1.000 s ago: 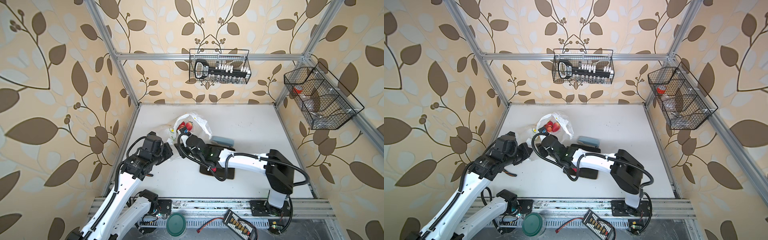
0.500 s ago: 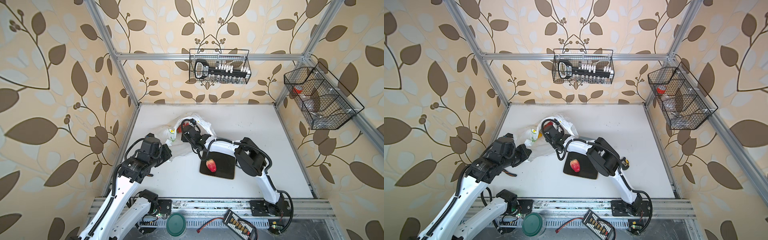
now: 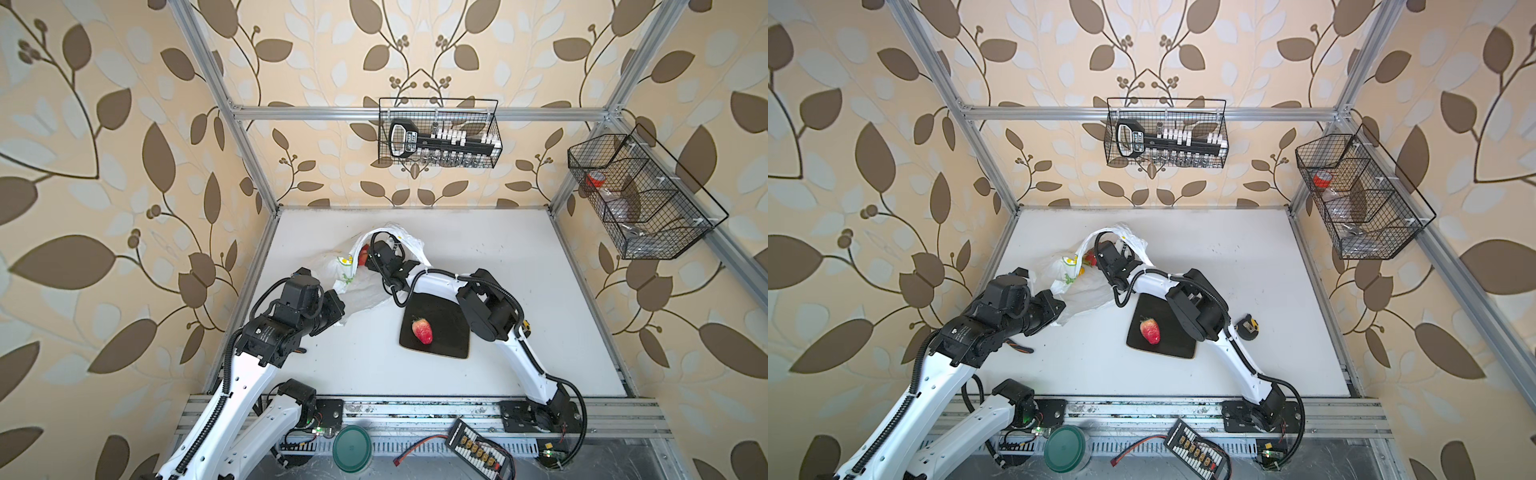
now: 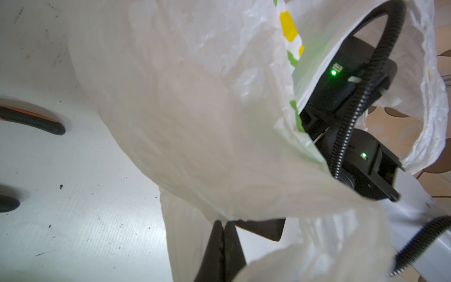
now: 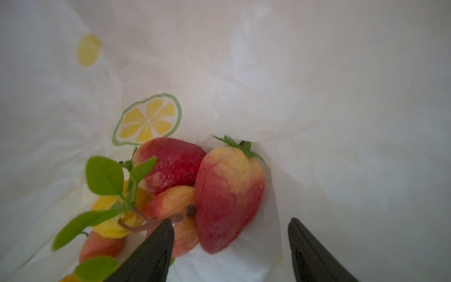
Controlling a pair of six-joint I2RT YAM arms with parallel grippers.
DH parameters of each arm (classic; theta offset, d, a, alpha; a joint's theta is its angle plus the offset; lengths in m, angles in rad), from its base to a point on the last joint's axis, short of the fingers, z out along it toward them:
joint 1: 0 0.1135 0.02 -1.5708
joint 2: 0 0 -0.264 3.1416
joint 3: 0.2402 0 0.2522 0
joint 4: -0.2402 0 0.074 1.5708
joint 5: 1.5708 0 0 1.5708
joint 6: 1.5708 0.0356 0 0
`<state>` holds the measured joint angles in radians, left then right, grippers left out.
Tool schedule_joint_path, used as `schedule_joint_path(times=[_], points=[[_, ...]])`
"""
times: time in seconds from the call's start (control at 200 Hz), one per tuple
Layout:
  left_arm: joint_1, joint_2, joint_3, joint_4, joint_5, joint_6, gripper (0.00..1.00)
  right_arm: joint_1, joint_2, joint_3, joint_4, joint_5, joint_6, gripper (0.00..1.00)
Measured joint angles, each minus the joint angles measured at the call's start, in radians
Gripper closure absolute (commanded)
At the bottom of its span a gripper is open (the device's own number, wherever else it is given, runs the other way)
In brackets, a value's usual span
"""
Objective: Take the fake fruits out of the plastic bag
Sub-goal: 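Close the right gripper on a second fake strawberry inside the bag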
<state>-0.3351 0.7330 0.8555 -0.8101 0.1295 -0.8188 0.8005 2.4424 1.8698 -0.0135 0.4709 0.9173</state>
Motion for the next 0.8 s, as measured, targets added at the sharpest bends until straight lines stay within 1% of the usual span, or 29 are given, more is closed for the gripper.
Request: schedule_joint_path(times=[0.13,0.255,0.4,0.485,0.57,0.685,0.8], points=[[0.000,-0.001,0.000,-0.011,0.013,0.000,1.00,-0.015,0.038,0.039,0.006,-0.002,0.026,0.30],[0.000,-0.005,0.000,-0.019,0.022,0.001,1.00,-0.026,0.084,0.093,0.006,-0.008,0.042,0.34],[0.000,-0.006,0.000,-0.021,0.024,0.001,1.00,-0.029,0.121,0.132,-0.003,-0.021,0.055,0.46],[0.000,-0.006,0.000,-0.028,0.024,0.001,1.00,-0.028,0.123,0.132,-0.006,-0.029,0.056,0.53],[0.000,-0.007,0.000,-0.034,0.023,0.001,1.00,-0.027,0.123,0.132,-0.005,-0.037,0.055,0.57],[0.000,-0.013,0.000,-0.034,0.015,-0.002,1.00,-0.026,0.108,0.109,0.006,-0.049,0.037,0.59],[0.000,-0.027,0.000,-0.032,-0.003,-0.011,1.00,-0.018,0.040,0.010,0.020,-0.081,-0.002,0.60]])
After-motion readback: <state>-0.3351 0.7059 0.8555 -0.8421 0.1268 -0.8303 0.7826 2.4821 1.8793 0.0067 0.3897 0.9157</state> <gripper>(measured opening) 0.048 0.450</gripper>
